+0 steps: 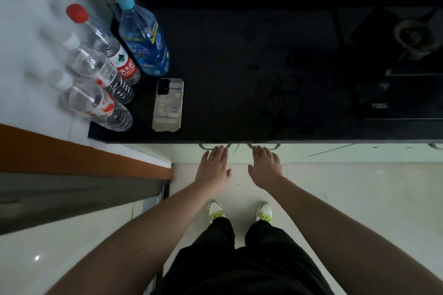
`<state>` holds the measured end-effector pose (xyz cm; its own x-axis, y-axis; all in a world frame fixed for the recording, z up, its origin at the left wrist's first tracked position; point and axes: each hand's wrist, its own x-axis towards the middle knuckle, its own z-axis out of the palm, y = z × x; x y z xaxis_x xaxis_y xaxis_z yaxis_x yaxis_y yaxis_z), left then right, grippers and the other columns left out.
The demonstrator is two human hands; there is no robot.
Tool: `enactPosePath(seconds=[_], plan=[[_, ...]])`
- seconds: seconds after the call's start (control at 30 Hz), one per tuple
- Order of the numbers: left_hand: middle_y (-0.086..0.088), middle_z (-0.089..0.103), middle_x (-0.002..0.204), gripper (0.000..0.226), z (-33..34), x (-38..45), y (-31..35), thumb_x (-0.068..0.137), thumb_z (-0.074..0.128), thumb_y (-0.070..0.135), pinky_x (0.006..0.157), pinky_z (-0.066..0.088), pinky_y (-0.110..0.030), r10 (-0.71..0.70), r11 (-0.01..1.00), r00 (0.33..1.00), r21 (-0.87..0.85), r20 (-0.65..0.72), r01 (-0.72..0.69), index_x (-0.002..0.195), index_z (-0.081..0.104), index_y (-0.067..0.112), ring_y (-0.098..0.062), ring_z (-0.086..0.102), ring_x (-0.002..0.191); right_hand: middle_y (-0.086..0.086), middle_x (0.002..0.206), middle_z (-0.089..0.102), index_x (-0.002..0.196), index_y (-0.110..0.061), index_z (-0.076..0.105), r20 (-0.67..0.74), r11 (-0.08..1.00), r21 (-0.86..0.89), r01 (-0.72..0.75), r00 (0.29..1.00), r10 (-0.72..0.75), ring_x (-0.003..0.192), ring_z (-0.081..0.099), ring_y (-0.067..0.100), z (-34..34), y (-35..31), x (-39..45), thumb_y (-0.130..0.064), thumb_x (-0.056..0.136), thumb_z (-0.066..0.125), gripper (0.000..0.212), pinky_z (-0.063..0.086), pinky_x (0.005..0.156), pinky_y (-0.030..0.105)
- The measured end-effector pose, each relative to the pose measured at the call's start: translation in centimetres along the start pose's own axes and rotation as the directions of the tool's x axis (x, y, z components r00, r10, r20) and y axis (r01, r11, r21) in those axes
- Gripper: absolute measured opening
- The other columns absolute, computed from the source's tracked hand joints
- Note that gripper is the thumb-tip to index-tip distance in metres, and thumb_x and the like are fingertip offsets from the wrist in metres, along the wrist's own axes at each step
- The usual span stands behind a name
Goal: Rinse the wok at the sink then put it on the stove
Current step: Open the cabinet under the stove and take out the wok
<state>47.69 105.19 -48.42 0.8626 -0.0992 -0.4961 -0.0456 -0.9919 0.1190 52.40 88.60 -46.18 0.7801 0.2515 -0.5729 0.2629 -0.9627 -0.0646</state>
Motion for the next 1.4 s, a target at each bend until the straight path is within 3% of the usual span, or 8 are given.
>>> enactPosePath(seconds=[0.33,0.67,0.8,0.93,1.0,1.17,1.3,1.4], plan=[[-0.004,0.038,0.147,0.059,0.6,0.6,0.3,0.096,0.042,0.040,0.116,0.023,-0.037,-0.114,0.976,0.991,-0.196,-0.067,0.099,0.148,0.030,0.014,-0.023,0.033,0.138,0.004,0.154,0.029,0.149,-0.013,0.023,0.034,0.980,0.175,-0.094,0.995,0.089,0.144,0.020,0.020,0.3,-0.1,0.5,-0.038,0.096,0.043,0.062,0.022,0.114,0.041],[-0.004,0.054,0.131,0.069,2.9,-5.6,2.1,0.096,0.013,0.061,0.103,0.032,-0.042,-0.283,0.887,0.959,-0.386,-0.023,0.252,0.127,0.056,0.017,-0.021,0.045,0.125,0.002,0.149,0.038,0.147,-0.019,0.034,0.069,0.976,0.184,-0.120,0.992,0.109,0.139,0.030,0.021,4.0,1.8,-4.9,-0.064,0.094,0.015,0.072,0.027,0.110,0.044],[-0.009,0.059,0.120,0.085,3.4,-8.2,3.1,0.093,0.004,0.068,0.096,0.041,-0.043,-0.381,0.814,0.924,-0.465,0.025,0.348,0.105,0.065,0.011,-0.024,0.050,0.117,0.012,0.132,0.047,0.153,-0.034,0.006,0.135,0.989,0.144,-0.022,0.991,0.002,0.122,0.045,0.031,4.6,3.3,-7.8,-0.029,0.101,0.027,0.056,0.039,0.089,0.046],[-0.006,0.057,0.070,0.092,4.2,-9.7,4.1,0.075,0.003,0.087,0.079,0.056,-0.041,-0.565,0.711,0.825,-0.498,0.017,0.496,0.060,0.054,0.011,-0.023,0.066,0.073,0.005,0.114,0.057,0.147,-0.031,0.030,0.137,0.976,0.184,-0.116,0.986,0.092,0.093,0.051,0.019,7.3,5.9,-10.5,-0.055,0.098,0.015,0.056,0.038,0.078,0.037],[-0.002,0.061,0.068,0.088,5.3,-10.3,4.1,0.069,0.013,0.088,0.076,0.058,-0.040,-0.605,0.669,0.795,-0.516,0.040,0.535,0.065,0.059,0.013,-0.019,0.064,0.064,-0.001,0.104,0.060,0.126,-0.023,0.056,0.112,0.946,0.245,-0.213,0.975,0.191,0.090,0.056,0.018,9.0,7.2,-12.0,-0.077,0.085,0.018,0.078,0.043,0.084,0.038],[-0.002,0.064,0.085,0.063,7.3,-12.1,4.3,0.065,0.045,0.071,0.078,0.055,-0.043,-0.685,0.488,0.716,-0.647,0.131,0.586,0.093,0.059,0.016,-0.022,0.062,0.074,0.003,0.129,0.054,0.129,-0.011,0.053,0.091,0.853,0.439,-0.284,0.958,0.272,0.115,0.052,0.021,10.7,9.9,-15.2,-0.070,0.086,0.038,0.074,0.037,0.102,0.041],[-0.002,0.063,0.091,0.072,9.1,-13.3,3.7,0.060,0.052,0.066,0.080,0.056,-0.046,-0.727,0.328,0.657,-0.740,0.198,0.587,0.111,0.053,0.016,-0.025,0.063,0.079,0.007,0.158,0.014,0.153,-0.012,0.012,-0.092,0.804,0.538,-0.254,0.930,0.356,0.146,0.014,0.025,11.3,11.1,-17.7,-0.057,0.085,0.057,0.093,0.011,0.117,0.039],[-0.005,0.060,0.104,0.068,9.2,-14.5,3.8,0.068,0.049,0.062,0.085,0.053,-0.049,-0.733,0.326,0.656,-0.755,0.178,0.569,0.116,0.055,0.013,-0.028,0.061,0.086,0.003,0.162,-0.002,0.155,-0.017,0.001,-0.254,0.971,0.237,-0.032,0.963,0.094,0.149,-0.001,0.022,11.5,12.6,-18.7,-0.030,0.092,0.054,0.083,0.001,0.119,0.037]])
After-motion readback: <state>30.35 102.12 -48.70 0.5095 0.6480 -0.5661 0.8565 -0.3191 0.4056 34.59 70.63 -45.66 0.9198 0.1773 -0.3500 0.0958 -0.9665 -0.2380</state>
